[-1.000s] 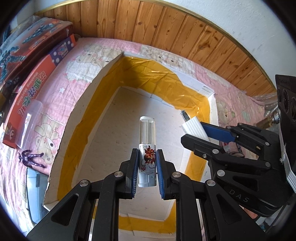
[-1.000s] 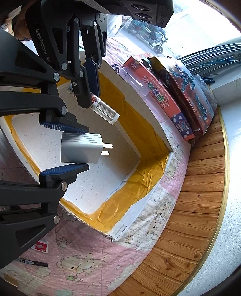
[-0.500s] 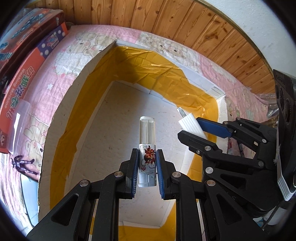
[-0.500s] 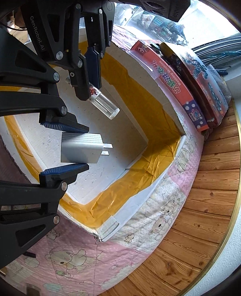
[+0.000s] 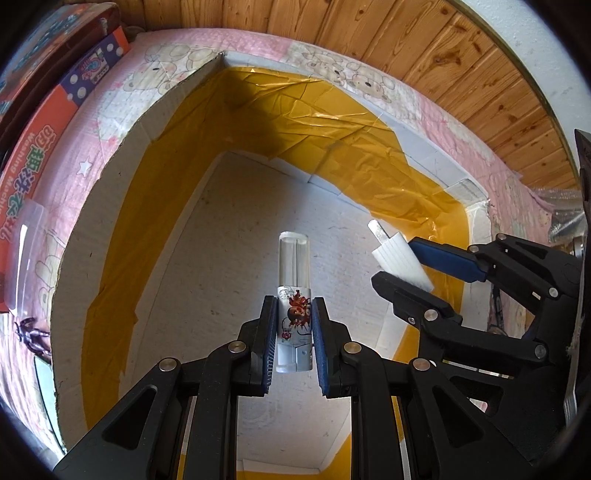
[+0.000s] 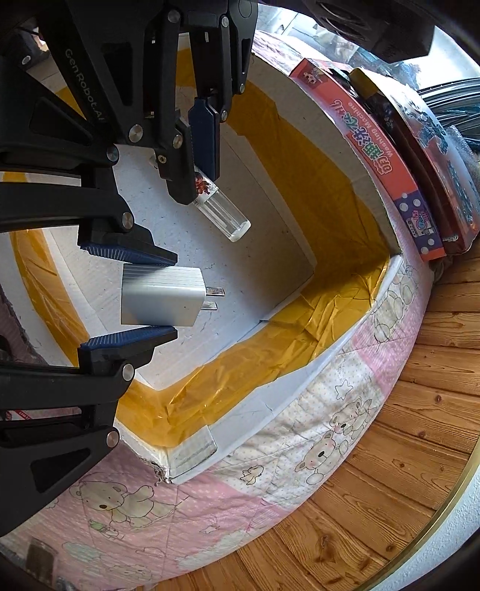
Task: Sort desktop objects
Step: 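Carry the vial and charger in both tools over the open cardboard box, then open the left tool to drop the vial while the right tool releases the charger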
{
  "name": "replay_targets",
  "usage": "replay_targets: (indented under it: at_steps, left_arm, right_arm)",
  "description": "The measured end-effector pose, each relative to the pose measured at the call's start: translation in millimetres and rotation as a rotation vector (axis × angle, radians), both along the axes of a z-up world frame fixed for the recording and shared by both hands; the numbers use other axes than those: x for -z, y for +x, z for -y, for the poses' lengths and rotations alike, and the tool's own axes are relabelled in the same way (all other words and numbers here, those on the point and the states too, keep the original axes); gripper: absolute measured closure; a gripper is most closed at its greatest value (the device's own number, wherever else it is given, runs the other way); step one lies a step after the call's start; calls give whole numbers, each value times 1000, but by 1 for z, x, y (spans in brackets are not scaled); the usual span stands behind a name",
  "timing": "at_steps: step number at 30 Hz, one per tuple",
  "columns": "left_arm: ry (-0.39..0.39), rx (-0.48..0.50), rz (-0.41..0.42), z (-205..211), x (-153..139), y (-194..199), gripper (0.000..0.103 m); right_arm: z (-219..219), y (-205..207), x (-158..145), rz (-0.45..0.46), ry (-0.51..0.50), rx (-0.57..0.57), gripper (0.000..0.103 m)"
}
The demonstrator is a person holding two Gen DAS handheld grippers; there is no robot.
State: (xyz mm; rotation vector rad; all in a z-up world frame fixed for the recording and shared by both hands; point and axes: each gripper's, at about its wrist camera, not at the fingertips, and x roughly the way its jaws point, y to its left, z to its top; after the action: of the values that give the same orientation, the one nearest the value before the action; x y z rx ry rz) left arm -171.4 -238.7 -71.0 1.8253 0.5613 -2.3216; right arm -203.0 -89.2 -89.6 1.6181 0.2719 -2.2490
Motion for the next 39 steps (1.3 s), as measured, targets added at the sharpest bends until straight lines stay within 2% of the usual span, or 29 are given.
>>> replay_targets:
  at_steps: [11, 18, 23, 25, 29, 33, 39]
  left_arm:
    - [12, -40, 39, 14, 23, -17, 84]
    - [-12, -38, 33, 13, 35, -25, 84]
    - [23, -36, 8, 15, 40, -31, 84]
    - [9, -47, 5, 19, 41, -32, 84]
    - [35, -48, -3, 26, 40, -32, 84]
    - [26, -47, -11, 31, 33, -28, 75]
    - [9, -64, -12, 35, 22, -17, 74]
  right_arm:
    - [12, -3, 7, 36, 72, -88, 69]
    - [12, -2, 7, 60, 88, -109, 69]
    - [10, 0, 5, 62, 87, -101, 69]
    - [9, 0, 5, 59, 89, -99, 69]
    - [4, 0, 3, 55, 72, -84, 68]
    - [-3, 3, -1, 54, 50, -65, 68]
    - [-10, 11, -12, 50, 11, -60, 68]
